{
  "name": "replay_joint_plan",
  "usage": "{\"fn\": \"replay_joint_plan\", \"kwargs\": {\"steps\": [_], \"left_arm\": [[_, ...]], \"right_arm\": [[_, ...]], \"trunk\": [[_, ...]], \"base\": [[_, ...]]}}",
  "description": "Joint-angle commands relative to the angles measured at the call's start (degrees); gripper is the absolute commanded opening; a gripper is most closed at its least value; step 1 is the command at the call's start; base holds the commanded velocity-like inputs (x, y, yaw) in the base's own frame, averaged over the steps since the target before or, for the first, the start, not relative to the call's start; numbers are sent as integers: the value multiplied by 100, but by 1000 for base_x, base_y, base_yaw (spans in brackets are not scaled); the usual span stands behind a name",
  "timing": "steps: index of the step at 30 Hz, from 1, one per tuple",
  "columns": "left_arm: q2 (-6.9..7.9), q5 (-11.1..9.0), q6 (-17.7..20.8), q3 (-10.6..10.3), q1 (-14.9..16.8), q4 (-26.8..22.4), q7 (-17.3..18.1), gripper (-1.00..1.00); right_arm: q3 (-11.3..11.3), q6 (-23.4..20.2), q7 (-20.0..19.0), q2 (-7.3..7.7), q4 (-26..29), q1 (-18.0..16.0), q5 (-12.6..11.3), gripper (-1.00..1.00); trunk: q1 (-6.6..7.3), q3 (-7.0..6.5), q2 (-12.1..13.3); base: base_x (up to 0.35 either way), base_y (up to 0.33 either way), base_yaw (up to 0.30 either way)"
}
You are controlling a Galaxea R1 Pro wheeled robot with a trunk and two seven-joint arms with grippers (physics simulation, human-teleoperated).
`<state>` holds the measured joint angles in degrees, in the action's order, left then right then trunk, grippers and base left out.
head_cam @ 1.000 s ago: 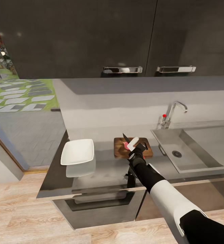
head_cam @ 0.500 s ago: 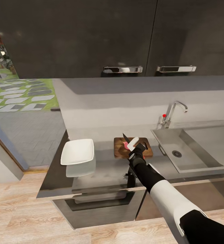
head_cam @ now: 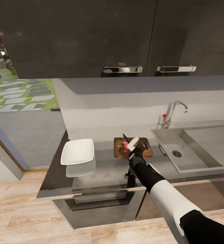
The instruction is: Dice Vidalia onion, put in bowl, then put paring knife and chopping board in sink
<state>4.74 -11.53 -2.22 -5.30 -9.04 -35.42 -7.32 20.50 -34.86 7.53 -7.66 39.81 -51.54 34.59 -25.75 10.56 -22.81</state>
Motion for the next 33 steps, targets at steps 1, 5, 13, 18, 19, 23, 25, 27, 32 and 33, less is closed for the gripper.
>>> {"fn": "replay_joint_plan", "kwargs": {"steps": [1, 5, 13, 18, 19, 23, 25, 27, 32, 33], "left_arm": [[9, -60, -15, -47, -1, -9, -50, 100], [9, -60, -15, -47, -1, -9, -50, 100], [9, -60, -15, -48, -1, -9, -50, 100], [9, -59, -15, -50, -1, -9, -50, 100], [9, -60, -15, -50, -1, -9, -50, 100], [9, -60, -15, -48, -1, -9, -50, 100], [9, -60, -15, -49, -1, -9, -50, 100], [9, -60, -15, -49, -1, -9, -50, 100], [9, -60, -15, -50, -1, -9, -50, 100], [9, -58, -15, -50, -1, -9, -50, 100]], "right_arm": [[24, -39, 21, 2, 0, -6, 4, -100], [24, -39, 21, 2, 0, -6, 4, -100], [24, -39, 21, 2, 0, -6, 5, -100], [24, -39, 21, 2, 0, -6, 4, -100], [24, -39, 21, 2, 0, -6, 4, -100], [24, -39, 21, 2, 0, -9, 4, -100], [24, -39, 21, 2, 0, -7, 7, -100], [24, -39, 21, 2, 0, -8, 5, -100], [24, -39, 21, 2, 0, -6, 4, -100], [24, -39, 21, 2, 0, -9, 4, -100]], "trunk": [[-4, 10, -11], [-4, 10, -11], [-4, 10, -11], [-4, 10, -11], [-4, 10, -11], [-4, 10, -11], [-4, 10, -11], [-4, 10, -11], [-4, 10, -11], [-4, 10, -11]], "base": [[0, 0, 0], [0, 0, 0], [0, 0, 0], [0, 0, 0], [0, 0, 0], [0, 0, 0], [0, 0, 0], [0, 0, 0], [0, 0, 0], [0, 0, 0]]}}
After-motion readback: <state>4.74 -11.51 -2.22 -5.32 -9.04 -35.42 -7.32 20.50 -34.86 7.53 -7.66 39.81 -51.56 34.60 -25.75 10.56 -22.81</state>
